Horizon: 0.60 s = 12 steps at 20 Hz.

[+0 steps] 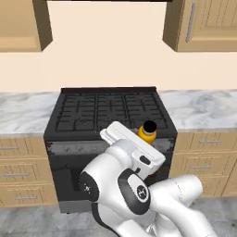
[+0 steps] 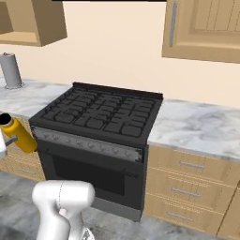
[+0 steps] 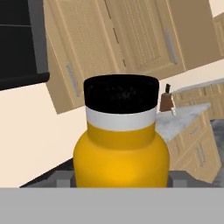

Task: Sort all alcoholic drinks to one cabinet, and non-alcoholic drinks to the other.

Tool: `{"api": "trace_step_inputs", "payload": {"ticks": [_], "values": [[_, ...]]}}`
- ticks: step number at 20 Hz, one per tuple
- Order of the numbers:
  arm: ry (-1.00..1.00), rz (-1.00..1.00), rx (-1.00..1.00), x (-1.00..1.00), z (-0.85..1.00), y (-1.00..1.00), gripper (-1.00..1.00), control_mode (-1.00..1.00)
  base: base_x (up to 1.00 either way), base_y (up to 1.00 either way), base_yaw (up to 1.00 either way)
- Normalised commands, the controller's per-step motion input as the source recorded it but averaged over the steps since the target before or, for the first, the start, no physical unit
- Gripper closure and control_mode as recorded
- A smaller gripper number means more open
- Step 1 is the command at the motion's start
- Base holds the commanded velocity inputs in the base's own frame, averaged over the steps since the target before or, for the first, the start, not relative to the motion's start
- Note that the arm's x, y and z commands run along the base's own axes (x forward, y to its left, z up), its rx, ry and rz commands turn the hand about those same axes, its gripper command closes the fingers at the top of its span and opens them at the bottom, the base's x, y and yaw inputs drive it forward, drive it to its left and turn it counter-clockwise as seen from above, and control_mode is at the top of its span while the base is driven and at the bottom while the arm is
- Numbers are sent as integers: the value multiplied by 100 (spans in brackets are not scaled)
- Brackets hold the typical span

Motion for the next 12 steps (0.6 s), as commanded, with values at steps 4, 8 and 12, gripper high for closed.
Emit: {"api": "trace_step_inputs", "payload": {"ticks": [4,8,12], "values": [[0,0,0,0,0,0,100,100,74,67,0],[0,0,0,0,0,0,100,100,74,66,0],[0,0,0,0,0,0,100,100,67,69,0]]}}
